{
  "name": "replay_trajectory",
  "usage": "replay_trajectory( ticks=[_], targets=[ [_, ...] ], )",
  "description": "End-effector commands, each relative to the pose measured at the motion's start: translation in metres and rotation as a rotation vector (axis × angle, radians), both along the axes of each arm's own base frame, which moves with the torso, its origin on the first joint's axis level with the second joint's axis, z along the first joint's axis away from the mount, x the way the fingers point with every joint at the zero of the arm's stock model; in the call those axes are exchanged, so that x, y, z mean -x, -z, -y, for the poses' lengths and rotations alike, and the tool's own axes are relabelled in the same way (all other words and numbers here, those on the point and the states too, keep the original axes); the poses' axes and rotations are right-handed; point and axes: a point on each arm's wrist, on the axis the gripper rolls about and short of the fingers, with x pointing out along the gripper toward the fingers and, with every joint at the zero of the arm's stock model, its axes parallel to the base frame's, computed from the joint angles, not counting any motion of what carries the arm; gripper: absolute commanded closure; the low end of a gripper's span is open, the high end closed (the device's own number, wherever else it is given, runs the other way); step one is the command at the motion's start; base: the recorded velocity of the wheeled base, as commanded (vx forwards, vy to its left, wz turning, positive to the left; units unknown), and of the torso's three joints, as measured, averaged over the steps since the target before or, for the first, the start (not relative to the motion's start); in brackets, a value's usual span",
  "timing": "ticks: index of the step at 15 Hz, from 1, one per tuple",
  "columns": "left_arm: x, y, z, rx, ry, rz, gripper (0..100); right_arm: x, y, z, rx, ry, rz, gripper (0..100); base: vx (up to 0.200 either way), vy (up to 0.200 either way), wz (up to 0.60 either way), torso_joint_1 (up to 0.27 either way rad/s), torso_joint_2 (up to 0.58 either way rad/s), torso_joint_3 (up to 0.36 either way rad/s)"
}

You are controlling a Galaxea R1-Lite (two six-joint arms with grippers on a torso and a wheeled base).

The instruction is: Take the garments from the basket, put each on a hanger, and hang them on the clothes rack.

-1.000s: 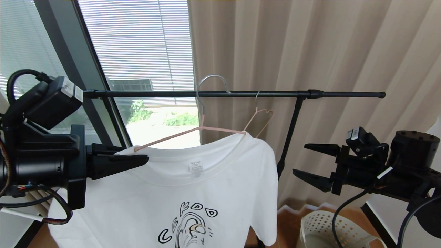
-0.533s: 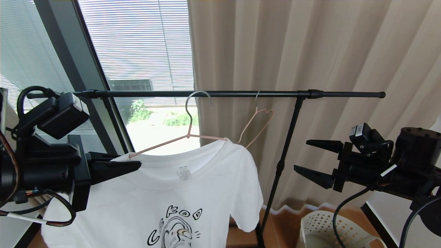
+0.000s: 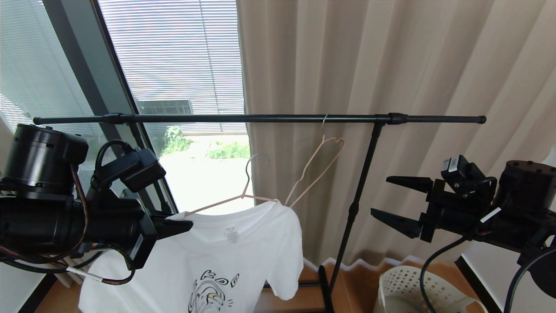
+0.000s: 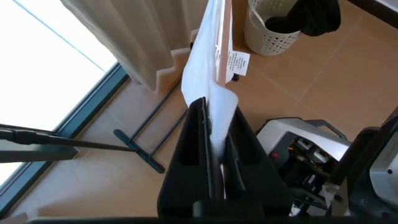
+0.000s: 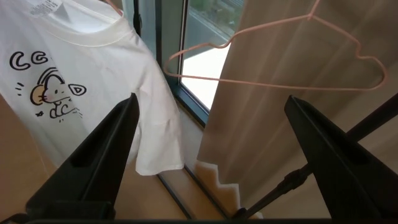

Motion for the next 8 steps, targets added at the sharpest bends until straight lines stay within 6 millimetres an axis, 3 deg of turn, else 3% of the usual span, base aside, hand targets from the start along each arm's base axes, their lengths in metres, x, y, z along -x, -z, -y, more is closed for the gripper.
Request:
replay_trajectory(
  ticks=[1,8],
  targets=[
    [-0.011,0.012,0.004,-0.035,-0.018,-0.046,100,0.000,0.000,0.000,0.000,-0.001,0.002,0,0.000,0.000,0.00,0.000,0.00,0.000],
    [-0.029,0.023,0.001,-0.072,-0.086,-0.073,100,-0.001,0.000,0.000,0.000,-0.001,-0.001,0,0.000,0.000,0.00,0.000,0.00,0.000]
  ],
)
